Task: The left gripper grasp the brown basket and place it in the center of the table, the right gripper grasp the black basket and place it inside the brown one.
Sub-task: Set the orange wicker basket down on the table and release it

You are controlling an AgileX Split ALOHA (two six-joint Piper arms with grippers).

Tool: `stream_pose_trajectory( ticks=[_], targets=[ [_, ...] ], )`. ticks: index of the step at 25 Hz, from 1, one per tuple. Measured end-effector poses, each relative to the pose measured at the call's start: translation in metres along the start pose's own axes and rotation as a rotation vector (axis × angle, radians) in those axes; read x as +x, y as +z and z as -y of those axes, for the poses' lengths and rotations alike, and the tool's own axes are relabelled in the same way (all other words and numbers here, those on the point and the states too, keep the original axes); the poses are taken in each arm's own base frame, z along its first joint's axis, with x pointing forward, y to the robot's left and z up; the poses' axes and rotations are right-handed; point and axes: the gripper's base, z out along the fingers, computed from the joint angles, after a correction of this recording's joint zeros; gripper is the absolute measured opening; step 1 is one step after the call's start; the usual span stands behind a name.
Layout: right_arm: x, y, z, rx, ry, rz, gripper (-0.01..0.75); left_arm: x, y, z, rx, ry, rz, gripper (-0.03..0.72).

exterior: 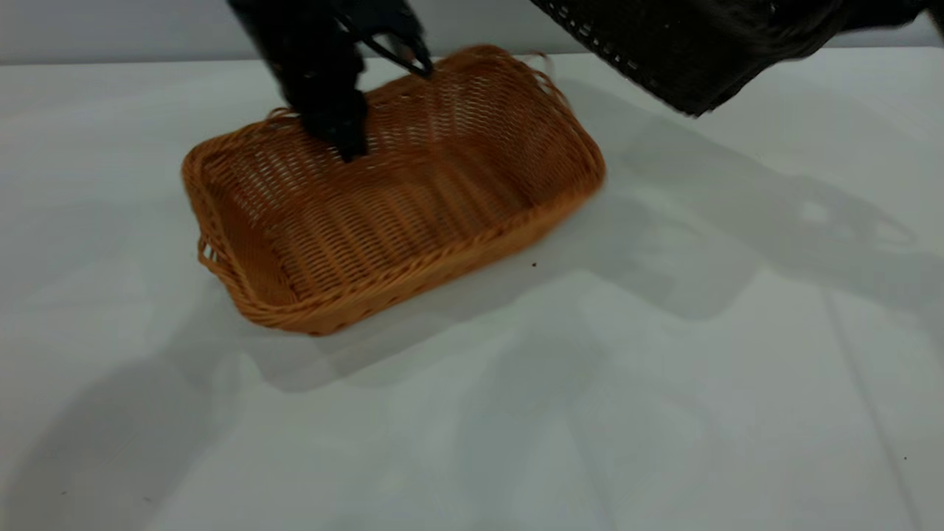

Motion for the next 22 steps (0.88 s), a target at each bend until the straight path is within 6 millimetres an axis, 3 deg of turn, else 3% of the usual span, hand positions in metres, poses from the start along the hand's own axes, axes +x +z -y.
stream_pose_trajectory(
  ticks=[3, 7, 17, 22],
  targets=[
    [-0.007, -0.009, -0.012, 0.002, -0.065, -0.031, 0.085, -0.022, -0.001, 0.013, -0.022, 0.195, 0.039, 0.085],
    [-0.009, -0.012, -0.016, 0.006, -0.097, -0.044, 0.085, -0.037, -0.002, 0.024, -0.042, 0.322, 0.063, 0.086],
    [-0.015, -0.019, -0.008, 0.013, -0.081, -0.026, 0.085, -0.05, -0.001, 0.034, -0.052, 0.369, 0.074, 0.104],
    [-0.025, -0.031, 0.004, 0.014, -0.041, 0.006, 0.085, -0.052, -0.001, 0.038, -0.043, 0.334, 0.079, 0.209]
  ],
)
